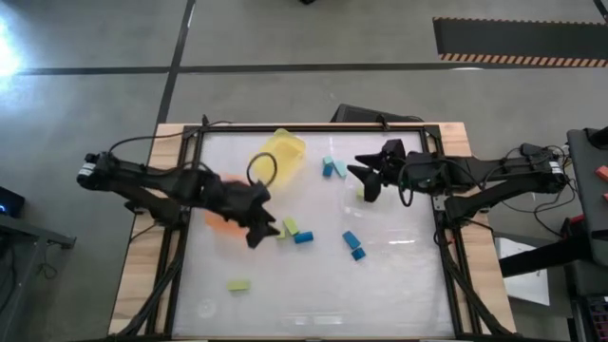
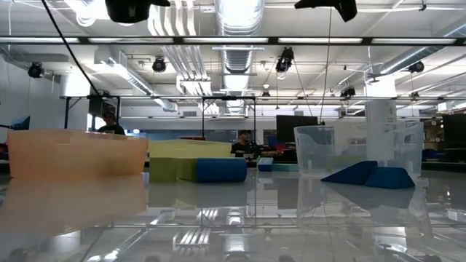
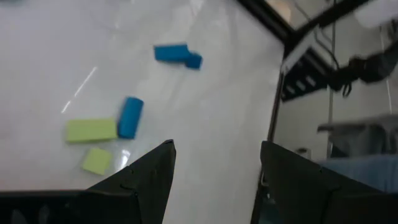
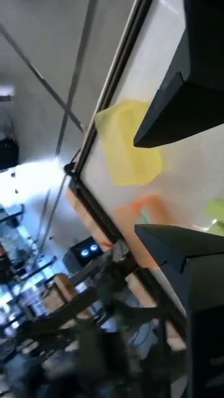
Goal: Sort & place blocks by color
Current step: Put the green block into the transparent bin
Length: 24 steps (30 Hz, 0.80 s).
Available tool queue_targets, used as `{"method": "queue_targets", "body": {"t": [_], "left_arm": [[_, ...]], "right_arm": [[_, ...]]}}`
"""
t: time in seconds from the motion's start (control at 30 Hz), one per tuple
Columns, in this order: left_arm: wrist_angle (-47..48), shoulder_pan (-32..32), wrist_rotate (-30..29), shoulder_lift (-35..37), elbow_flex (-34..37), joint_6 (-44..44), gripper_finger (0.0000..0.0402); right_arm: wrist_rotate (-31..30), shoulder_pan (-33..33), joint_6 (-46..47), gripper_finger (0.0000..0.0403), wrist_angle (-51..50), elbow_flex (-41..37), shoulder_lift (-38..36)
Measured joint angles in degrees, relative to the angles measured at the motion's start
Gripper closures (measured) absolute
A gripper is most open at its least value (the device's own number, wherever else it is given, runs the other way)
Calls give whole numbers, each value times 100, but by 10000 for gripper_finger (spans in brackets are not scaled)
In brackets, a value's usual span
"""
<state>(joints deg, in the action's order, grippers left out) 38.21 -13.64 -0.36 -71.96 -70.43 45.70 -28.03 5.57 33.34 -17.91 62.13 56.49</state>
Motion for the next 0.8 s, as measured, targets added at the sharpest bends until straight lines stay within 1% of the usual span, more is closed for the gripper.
{"method": "queue_targets", "body": {"t": [0.03, 0.07, 0.13, 0.2, 0.27, 0.37, 0.47, 0.57, 0.63, 0.73, 0.8], "left_arm": [[-4, -85, 0, -76, 0, 18, 180], [-4, -157, 0, -156, 0, 38, 180], [-4, -259, 1, -318, 4, 115, 180], [-2, -319, 3, -463, 7, 193, 180], [-2, -347, 4, -591, 7, 198, 180], [-2, -347, 22, -739, 7, 194, 180], [1, -345, 22, -878, 7, 76, 180], [9, -342, 22, -1030, 7, -219, 180], [7, -345, 19, -1153, 7, -625, 180], [47, -345, 17, -1389, 55, -1235, 180], [96, -342, 2, -1555, 104, -1580, 180]], "right_arm": [[221, -1, 2, 199, -38, 0, -1], [606, -4, -18, 199, -98, 0, -5], [1632, 0, -155, 199, -277, 2, 35], [2554, 6, -161, 199, -753, 2, 107], [3125, 6, 94, 199, -1381, 2, 202], [3287, 7, 411, 199, -2185, 0, 329], [3300, 43, 433, 199, -2533, 0, 448], [3302, 54, 360, 199, -2503, 0, 519], [3344, 109, 178, 199, -2373, 0, 531], [3490, 353, -292, 199, -2030, 0, 526], [3541, 486, -347, 199, -1796, 0, 509]]}}
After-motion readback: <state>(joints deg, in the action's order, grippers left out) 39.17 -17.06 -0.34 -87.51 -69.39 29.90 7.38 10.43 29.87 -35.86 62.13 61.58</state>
